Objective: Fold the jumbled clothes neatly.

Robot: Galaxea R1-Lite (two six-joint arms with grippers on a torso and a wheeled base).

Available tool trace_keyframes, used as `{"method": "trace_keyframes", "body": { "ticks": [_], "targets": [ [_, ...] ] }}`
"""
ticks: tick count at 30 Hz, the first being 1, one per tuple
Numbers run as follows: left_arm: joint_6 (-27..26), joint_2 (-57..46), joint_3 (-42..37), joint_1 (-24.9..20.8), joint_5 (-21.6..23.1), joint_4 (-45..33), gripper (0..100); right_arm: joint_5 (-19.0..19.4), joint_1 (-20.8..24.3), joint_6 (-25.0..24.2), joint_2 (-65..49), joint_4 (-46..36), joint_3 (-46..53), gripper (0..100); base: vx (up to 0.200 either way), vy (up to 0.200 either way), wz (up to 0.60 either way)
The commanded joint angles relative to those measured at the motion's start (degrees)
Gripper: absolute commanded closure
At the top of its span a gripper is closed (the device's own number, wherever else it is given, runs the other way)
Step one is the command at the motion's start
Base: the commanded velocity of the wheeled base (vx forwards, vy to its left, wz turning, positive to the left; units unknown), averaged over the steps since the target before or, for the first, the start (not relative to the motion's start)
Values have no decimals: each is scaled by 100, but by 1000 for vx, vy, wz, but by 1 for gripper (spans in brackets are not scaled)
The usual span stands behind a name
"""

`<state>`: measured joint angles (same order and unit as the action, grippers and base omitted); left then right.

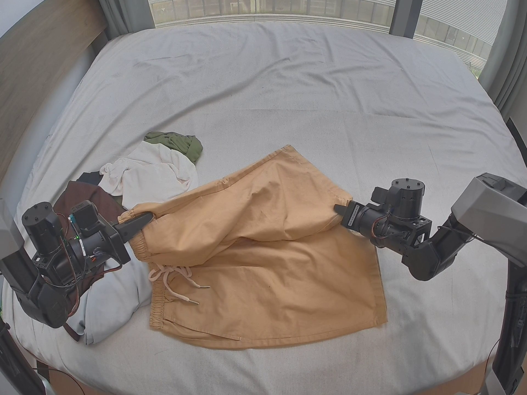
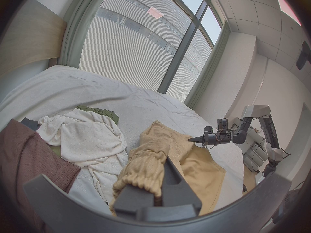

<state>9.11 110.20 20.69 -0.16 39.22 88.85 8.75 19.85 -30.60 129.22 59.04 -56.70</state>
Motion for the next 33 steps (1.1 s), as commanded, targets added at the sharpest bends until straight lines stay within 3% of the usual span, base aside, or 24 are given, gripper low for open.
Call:
{"method": "trace_keyframes", "body": {
  "ticks": [1, 6, 9, 24, 25, 29, 33],
  "targets": [
    [12, 10, 5, 16, -2, 1, 100, -49, -25, 203, -406, -33, 247, 100, 0, 0, 0],
    [12, 10, 5, 33, -2, 1, 100, -199, -16, 511, -696, -42, 678, 100, 0, 0, 0],
    [12, 45, 5, 33, -2, 1, 100, -541, -7, 977, -881, -50, 1214, 100, 0, 0, 0],
    [3, 89, 14, 51, -2, -8, 100, -576, 160, 1346, -969, 38, 1961, 100, 0, 0, 0],
    [3, 89, 14, 51, -2, 1, 100, -585, 160, 1328, -978, 117, 1926, 0, 0, 0, 0],
    [3, 80, 5, 60, -2, 1, 100, -700, 90, 1302, -1039, 284, 1926, 0, 0, 0, 0],
    [3, 72, 5, 60, -2, 1, 100, -735, -253, 1267, -1197, 600, 1680, 0, 0, 0, 0]
  ]
}}
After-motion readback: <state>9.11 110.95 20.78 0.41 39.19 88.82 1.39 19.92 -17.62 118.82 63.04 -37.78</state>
